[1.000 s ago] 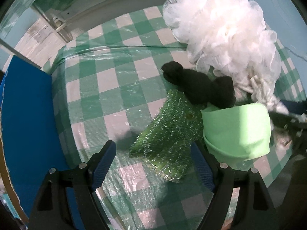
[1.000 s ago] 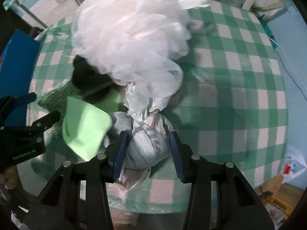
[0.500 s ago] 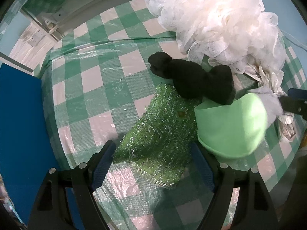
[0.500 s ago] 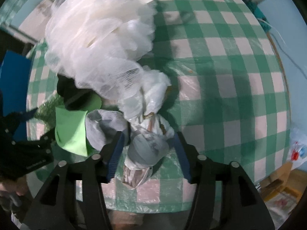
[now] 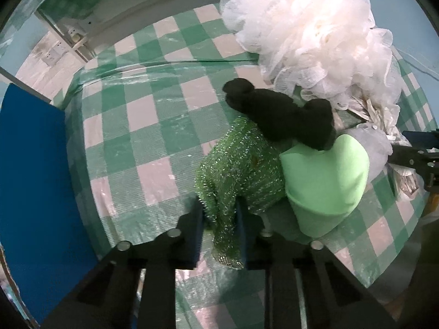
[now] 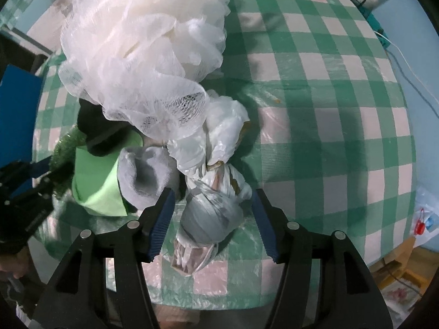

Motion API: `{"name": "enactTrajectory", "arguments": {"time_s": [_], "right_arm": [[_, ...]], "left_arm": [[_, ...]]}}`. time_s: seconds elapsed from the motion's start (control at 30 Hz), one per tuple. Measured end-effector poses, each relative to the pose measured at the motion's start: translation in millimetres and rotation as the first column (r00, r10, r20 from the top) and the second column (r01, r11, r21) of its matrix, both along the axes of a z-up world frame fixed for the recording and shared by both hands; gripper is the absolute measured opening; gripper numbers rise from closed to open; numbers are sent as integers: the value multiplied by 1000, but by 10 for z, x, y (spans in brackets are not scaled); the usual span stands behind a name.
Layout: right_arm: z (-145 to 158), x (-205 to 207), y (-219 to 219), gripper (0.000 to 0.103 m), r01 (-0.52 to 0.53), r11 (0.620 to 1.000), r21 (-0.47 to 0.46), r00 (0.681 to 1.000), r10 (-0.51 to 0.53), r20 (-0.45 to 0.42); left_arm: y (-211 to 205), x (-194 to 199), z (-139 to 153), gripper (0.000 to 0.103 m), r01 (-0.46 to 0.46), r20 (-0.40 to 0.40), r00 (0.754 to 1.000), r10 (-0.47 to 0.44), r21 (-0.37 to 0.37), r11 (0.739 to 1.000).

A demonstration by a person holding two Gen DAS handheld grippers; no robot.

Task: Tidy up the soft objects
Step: 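Lift the green scrubber with the left tool while the right tool lifts the white bundle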

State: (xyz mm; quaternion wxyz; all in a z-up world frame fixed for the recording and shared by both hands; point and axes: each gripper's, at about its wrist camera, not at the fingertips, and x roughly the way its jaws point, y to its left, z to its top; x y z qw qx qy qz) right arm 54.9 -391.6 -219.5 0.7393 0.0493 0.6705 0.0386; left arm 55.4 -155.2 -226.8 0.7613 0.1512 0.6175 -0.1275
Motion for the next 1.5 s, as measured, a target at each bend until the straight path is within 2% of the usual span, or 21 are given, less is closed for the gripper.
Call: {"name": "enactTrajectory", "arguments": {"time_s": [0.17,0.3,0.37,0.67,1.0,1.2,1.5], "right_arm": [[-63,9,76,59,-16,1000,-27,1000,16,-1],[-86,-32,187,40,-34,999,-27,999,35,6],[-50,-64,185,39,-39,999,-30,999,39,13],[283,-260,107,38,-38,999,-30,996,40,74],[671,-435,274,38,-96,995,3,983,95,158],[769,-389,329,38,-119,992,28,973,111,201],[1092,-402,522,38,-180,982,60,951,158,264]], "left_arm": [[116,19,33,16,-30,7,1000,30,4,1000],[159,5,105,16,-45,22,999,45,2,999],[155,-36,163,16,-47,36,998,47,3,999],[193,-125,464,16,-72,94,993,73,-21,997],[271,-225,791,16,-81,153,984,91,-70,994],[345,-260,970,16,-88,185,977,105,-98,991],[423,-321,1159,16,-96,220,968,121,-121,988]]}}
